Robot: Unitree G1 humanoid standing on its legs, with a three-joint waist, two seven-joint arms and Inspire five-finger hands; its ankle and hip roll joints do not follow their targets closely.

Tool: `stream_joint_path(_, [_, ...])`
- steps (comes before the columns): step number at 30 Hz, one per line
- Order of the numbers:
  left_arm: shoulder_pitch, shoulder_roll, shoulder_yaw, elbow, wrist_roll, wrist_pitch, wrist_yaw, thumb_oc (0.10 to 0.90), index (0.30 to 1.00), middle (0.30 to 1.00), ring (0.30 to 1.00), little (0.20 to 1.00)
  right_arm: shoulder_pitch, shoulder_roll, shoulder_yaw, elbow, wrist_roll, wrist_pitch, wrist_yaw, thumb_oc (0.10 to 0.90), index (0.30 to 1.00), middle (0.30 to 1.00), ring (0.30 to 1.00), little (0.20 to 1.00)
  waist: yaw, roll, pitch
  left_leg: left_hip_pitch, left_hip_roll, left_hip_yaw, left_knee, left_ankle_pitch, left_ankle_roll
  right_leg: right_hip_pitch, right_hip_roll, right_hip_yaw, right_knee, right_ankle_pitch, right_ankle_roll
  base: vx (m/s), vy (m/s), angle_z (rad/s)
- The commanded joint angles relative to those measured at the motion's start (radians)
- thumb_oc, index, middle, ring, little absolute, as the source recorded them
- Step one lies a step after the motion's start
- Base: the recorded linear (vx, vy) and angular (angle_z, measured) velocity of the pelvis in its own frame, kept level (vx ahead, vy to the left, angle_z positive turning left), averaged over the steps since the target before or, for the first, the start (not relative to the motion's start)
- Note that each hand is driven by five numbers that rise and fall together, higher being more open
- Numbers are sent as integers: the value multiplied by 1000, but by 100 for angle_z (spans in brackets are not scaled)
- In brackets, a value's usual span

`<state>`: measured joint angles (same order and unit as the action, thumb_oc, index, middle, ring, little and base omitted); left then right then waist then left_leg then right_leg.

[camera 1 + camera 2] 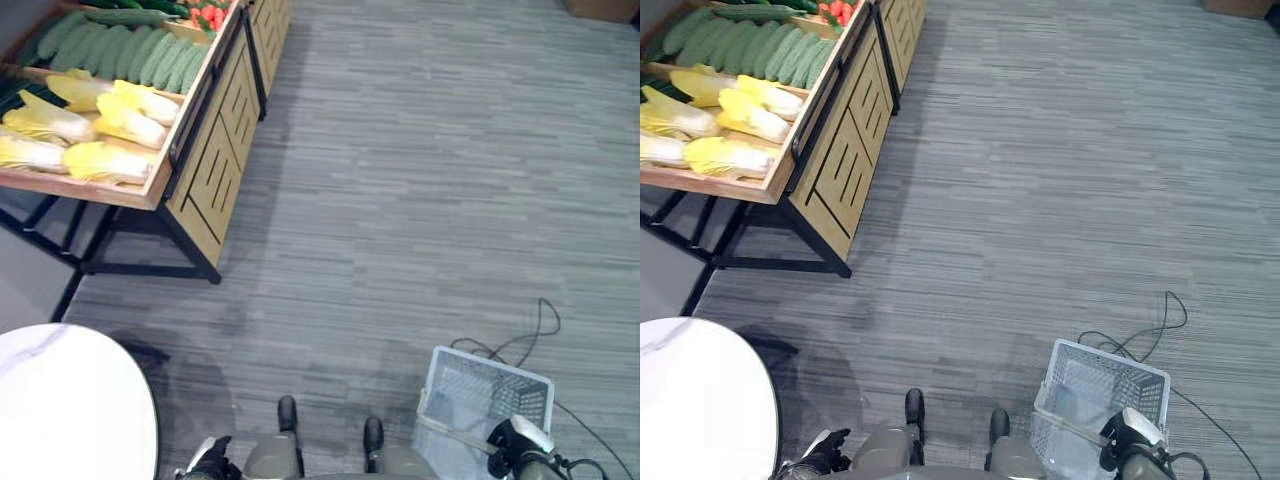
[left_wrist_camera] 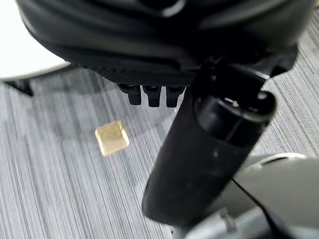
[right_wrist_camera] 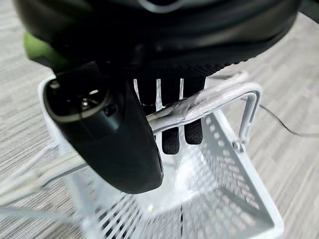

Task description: Get the vegetables into the basket

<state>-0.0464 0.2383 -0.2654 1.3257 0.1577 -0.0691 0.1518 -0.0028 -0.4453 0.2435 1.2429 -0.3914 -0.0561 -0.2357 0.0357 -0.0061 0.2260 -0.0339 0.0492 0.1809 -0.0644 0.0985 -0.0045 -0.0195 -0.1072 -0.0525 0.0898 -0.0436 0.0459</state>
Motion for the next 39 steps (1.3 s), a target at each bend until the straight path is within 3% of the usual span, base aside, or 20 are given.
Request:
stream_joint_path(1, [-11, 7, 2, -14, 10, -20, 3, 900, 1000, 1000, 1000, 1000, -46, -35, 27, -43, 20, -11, -13, 400, 300, 300, 300, 300, 11, -58, -49, -128, -12, -35, 58, 26, 9, 82, -9, 37, 48, 41, 68, 90, 184, -11])
stream_joint_path(2, [-16, 13, 4, -19, 6, -19, 5, 900, 1000, 1000, 1000, 1000, -68, -22, 36, -32, 24, -7, -11, 400, 300, 300, 300, 300, 14, -67, -45, -123, -31, -25, 64, 5, 26, 63, -26, 48, 70, 96, 87, 89, 170, -13])
stream_joint_path(3, [-17, 15, 5, -20, 4, -19, 4, 900, 1000, 1000, 1000, 1000, -73, -17, 38, -26, 24, -6, -9, 400, 300, 300, 300, 300, 17, -68, -44, -118, -35, -23, 64, 0, 32, 52, -31, 49, 94, 113, 91, 194, 347, -28])
stream_joint_path(4, [-21, 23, -4, -26, 11, -20, -6, 900, 1000, 1000, 1000, 1000, -84, -5, 41, -17, 32, -8, -1, 400, 300, 300, 300, 300, 15, -62, -36, -90, -54, -34, 64, -25, 56, -7, -29, 55, 241, 180, 99, 133, 220, -23])
stream_joint_path(7, [-34, 32, 0, -23, 9, -18, -7, 900, 1000, 1000, 1000, 1000, -96, 2, 49, -27, 38, -12, 2, 400, 300, 300, 300, 300, 1, -48, -17, -41, -60, -48, 53, -45, 63, -87, -19, 38, 280, 194, 82, 153, 175, 2])
stream_joint_path(10, [-39, 34, 2, -22, 3, -18, -8, 900, 1000, 1000, 1000, 1000, -96, 1, 54, -43, 40, -13, 4, 400, 300, 300, 300, 300, -8, -40, 0, -14, -57, -63, 53, -64, 61, -130, -12, 8, 237, 161, 67, 153, 28, 15])
stream_joint_path(11, [-46, 31, -6, -16, 6, -19, -10, 900, 1000, 1000, 1000, 1000, -105, 1, 54, -41, 48, -13, 3, 400, 300, 300, 300, 300, -23, -41, 17, 18, -62, -80, 58, -91, 59, -172, 1, -9, 166, 154, 64, 317, -54, 20])
stream_joint_path(15, [-61, 29, -7, -3, 16, -21, -12, 900, 1000, 1000, 1000, 1000, -94, 6, 56, -47, 60, -12, 5, 400, 300, 300, 300, 300, -71, -61, 25, 98, -79, -141, 82, -164, 44, -246, 5, 42, -22, 240, 89, 363, -90, 30])
stream_joint_path(20, [-55, 20, 3, 7, 16, -18, -16, 900, 1000, 1000, 1000, 1000, -64, 8, 38, -28, 68, -14, 11, 400, 300, 300, 300, 300, -82, -60, 2, 141, -77, -177, 95, -187, 32, -218, 20, 50, -30, 251, 78, 259, -97, 63])
stream_joint_path(27, [-52, 15, 7, 12, 0, -11, -13, 900, 1000, 1000, 1000, 1000, -45, -5, 24, -25, 95, -22, 13, 400, 300, 300, 300, 300, -86, -38, -24, 138, -19, -224, 213, -145, -30, -180, 75, -5, 17, 170, 20, 263, -175, 18])
stream_joint_path(32, [-56, 18, 6, 7, -12, -5, -8, 900, 1000, 1000, 1000, 1000, -9, -19, 2, -10, 110, -25, 12, 400, 300, 300, 300, 300, -72, -48, 1, 12, -7, -239, 478, 8, -59, -114, 89, -18, 45, 109, -35, 213, -153, 14])
stream_joint_path(33, [-56, 18, 6, 7, -12, -5, -8, 900, 1000, 1000, 1000, 1000, -9, -19, 2, -10, 110, -25, 12, 400, 300, 300, 300, 300, -72, -48, 1, 11, -7, -239, 480, 7, -59, -114, 89, -18, 45, 108, -35, 250, -142, -4])
stream_joint_path(35, [-61, 16, -3, 4, -14, -7, -1, 900, 1000, 1000, 1000, 1000, -7, -20, -11, 6, 122, -18, 7, 400, 300, 300, 300, 300, -55, -65, 12, -111, -26, -206, 404, -41, -28, -74, 70, -11, 34, 93, -25, 230, -58, 5])
stream_joint_path(37, [-61, 13, -6, 7, -12, -8, 1, 900, 1000, 1000, 1000, 1000, -7, -19, -9, 7, 123, -18, 5, 400, 300, 300, 300, 300, -46, -67, 15, -137, -25, -191, 363, -66, -20, -56, 68, -3, 30, 82, -21, 157, 21, 38])
stream_joint_path(38, [-60, 12, -3, 10, -14, -9, 4, 900, 1000, 1000, 1000, 1000, -3, -17, -7, 5, 122, -21, 1, 400, 300, 300, 300, 300, -41, -63, 13, -166, -22, -187, 302, -57, -20, -46, 72, 5, 26, 75, -18, 187, 69, 12])
stream_joint_path(39, [-57, 8, 1, 11, -18, -8, 10, 900, 1000, 1000, 1000, 1000, 3, -16, -7, 9, 125, -23, -5, 400, 300, 300, 300, 300, -28, -53, 13, -188, -9, -187, 215, -5, -25, -23, 81, 12, 22, 61, -17, 411, 160, -19])
